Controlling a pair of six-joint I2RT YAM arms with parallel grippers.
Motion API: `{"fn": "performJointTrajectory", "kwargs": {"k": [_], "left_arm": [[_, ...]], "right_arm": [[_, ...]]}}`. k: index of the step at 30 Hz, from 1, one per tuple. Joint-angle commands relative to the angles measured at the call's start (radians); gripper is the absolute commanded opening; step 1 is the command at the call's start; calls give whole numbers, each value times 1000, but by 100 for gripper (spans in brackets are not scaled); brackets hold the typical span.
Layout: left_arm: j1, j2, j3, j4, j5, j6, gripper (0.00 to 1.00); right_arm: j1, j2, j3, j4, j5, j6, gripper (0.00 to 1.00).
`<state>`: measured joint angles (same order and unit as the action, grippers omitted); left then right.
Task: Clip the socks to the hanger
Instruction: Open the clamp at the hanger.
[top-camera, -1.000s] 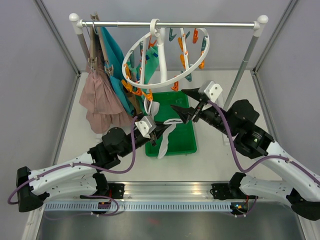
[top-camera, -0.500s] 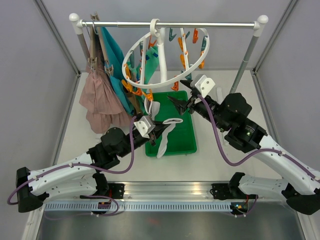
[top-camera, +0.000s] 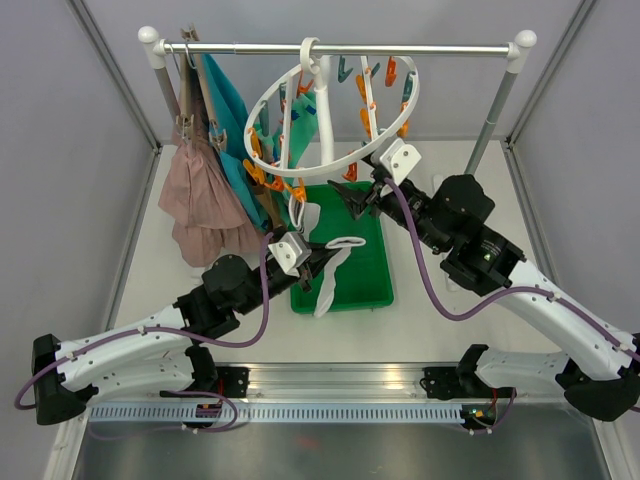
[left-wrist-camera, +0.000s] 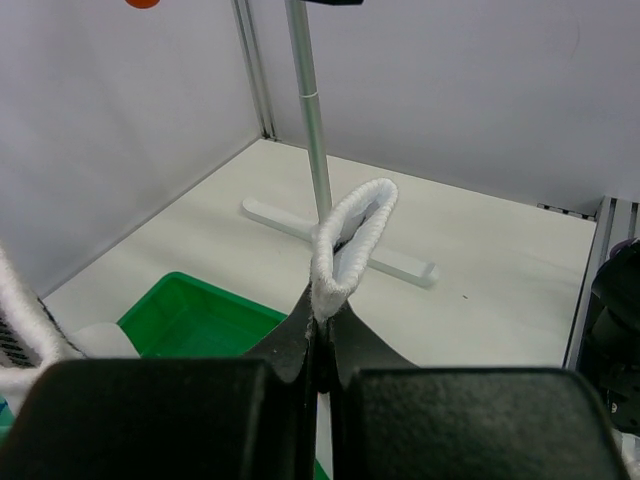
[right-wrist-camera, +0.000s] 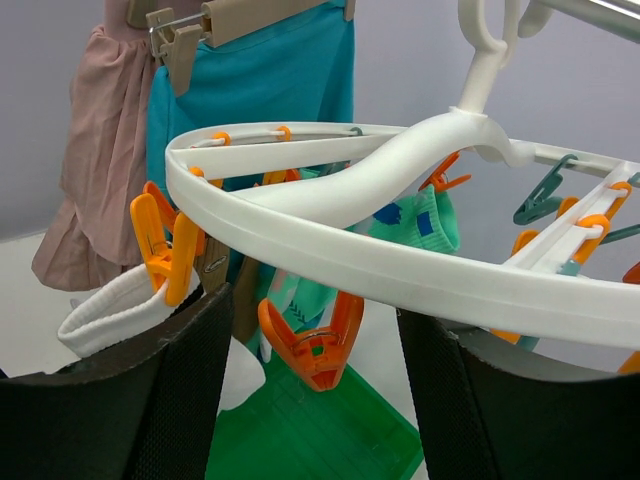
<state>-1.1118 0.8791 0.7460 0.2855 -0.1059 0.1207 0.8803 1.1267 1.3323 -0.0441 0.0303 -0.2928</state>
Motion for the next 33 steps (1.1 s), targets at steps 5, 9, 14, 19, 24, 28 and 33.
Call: {"fn": "performJointTrajectory", "kwargs": {"k": [5, 9, 14, 19, 24, 28, 33], "left_arm": [[1, -11, 30, 18, -21, 31, 2], [1, -8, 32, 23, -21, 33, 2], [1, 6, 41, 37, -32, 23, 2], [1, 32, 72, 55, -89, 13, 2], [1, 73, 113, 92, -181, -7, 2], [3, 98, 145, 107, -267, -33, 2], [3, 115, 156, 144, -325, -50, 2]], "right_arm": [[-17, 1, 44, 36, -18, 6, 63], [-18, -2, 44, 35, -26, 14, 51], [-20, -1, 61, 16, -26, 18, 32], [-20, 2, 85, -16, -26, 32, 13], [-20, 5, 102, -51, -26, 49, 0], [-20, 2, 90, -51, -73, 64, 0], [-18, 2, 71, -51, -86, 81, 0]]}}
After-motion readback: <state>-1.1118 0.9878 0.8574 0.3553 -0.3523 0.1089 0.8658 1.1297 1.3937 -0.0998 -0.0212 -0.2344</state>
